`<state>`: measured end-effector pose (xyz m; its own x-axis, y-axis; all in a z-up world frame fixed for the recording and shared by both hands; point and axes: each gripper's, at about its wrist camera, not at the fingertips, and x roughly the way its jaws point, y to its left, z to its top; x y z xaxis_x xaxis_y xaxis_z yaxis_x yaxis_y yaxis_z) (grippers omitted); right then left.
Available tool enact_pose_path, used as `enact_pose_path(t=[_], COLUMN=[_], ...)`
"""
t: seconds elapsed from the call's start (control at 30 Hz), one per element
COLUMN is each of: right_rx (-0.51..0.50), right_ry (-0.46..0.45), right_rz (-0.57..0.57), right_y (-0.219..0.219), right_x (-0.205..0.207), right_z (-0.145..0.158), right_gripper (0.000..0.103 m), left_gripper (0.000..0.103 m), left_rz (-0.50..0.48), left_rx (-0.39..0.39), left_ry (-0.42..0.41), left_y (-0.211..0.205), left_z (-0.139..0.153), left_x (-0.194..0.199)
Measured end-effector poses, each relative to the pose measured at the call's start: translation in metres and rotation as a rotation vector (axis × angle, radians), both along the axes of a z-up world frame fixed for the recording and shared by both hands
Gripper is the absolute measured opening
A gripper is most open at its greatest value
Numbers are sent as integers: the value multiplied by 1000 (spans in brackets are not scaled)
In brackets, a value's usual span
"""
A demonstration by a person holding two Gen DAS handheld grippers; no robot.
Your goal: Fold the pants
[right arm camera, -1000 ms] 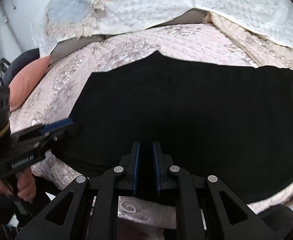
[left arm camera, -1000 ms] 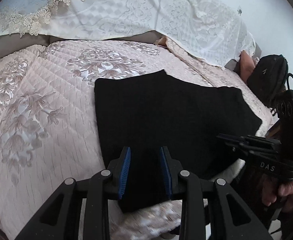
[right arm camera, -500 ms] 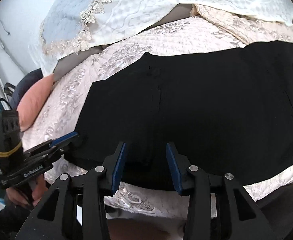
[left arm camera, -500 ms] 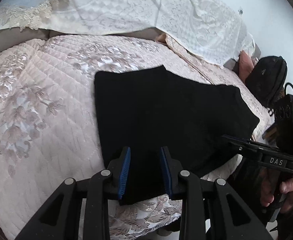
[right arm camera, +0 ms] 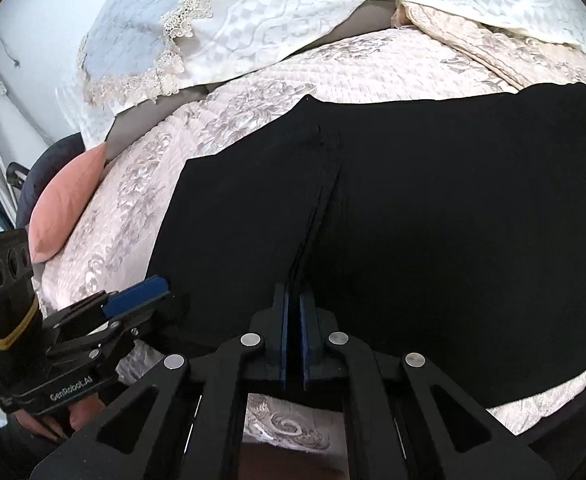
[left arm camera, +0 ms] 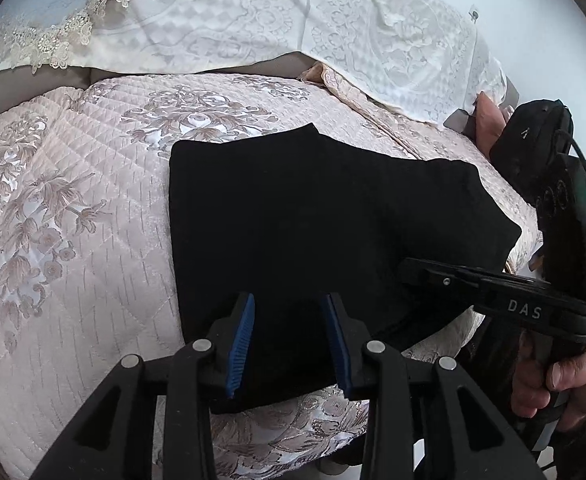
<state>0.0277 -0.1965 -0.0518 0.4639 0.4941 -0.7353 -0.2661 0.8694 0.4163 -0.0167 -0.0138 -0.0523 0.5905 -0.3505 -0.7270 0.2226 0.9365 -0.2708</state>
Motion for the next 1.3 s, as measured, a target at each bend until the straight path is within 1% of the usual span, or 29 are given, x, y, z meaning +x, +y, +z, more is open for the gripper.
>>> enact_pose_path(t=[0.07,0.17,0.23,0.27,0.3,0.33,0.4,0.43,0.47,0.53,0.6,0.7,0.73,0.8,0.9,1.03,1.17,1.3], right_rx=[24,-4,-4,-18,-40,-54,-96,-86,-53,-48,-69,-34,-29,-22,7,8,52,115], right_ry=[-1,18,22,17,5,-6,-7,10,17,12,-20,-47,-55,-72,-76,-70,-27,14], right_rz=[-16,-5,-6,-14,-30,-39,-56,-46,-51,-83,-120,-184,-207,-268,-351,-478,-596,-670], right_y=[-6,-4,-4,-5,-7,-9,-15,-19,-25,-32,-42,-70,-80,-101,-130,-172,-207,-229], right_x=[-1,0,1,0,-1,-2,-3,-2,-3,-4,-8,-12,-13,-15,-18,-27,-35,-39], right_z=[2,-6,-5,0,3,6,4,0,0,6,16,29,32,38,42,39,27,17], right_gripper=[3,4,4,5,11,14,15,15,15,15,16,22,31,44,45,45,45,50], left_gripper=[37,37,37,37,37,37,37,37,37,37,37,37,37,37,37,37,37,37], left_rz=[-6,-18,-19,-18,-14,-7,-2,-6,-9,-12,-16,-1,6,21,32,31,28,17], left_rx=[-8,1,13,13,5,-5,-7,1,13,30,13,14,16,18,20,25,34,40], left_ry=[2,-2,-3,0,1,-1,0,9,14,3,1,-21,-26,-35,-45,-51,-51,-45], left_y=[0,-2,-3,-3,-1,1,2,2,0,-3,-2,-1,-1,-1,-2,-5,-9,-16], left_z=[1,-1,1,3,5,7,6,3,0,3,10,19,21,26,30,32,32,32], left_x=[-1,-2,-3,-3,-4,-4,-4,-3,-2,-4,-4,0,2,8,14,17,20,23])
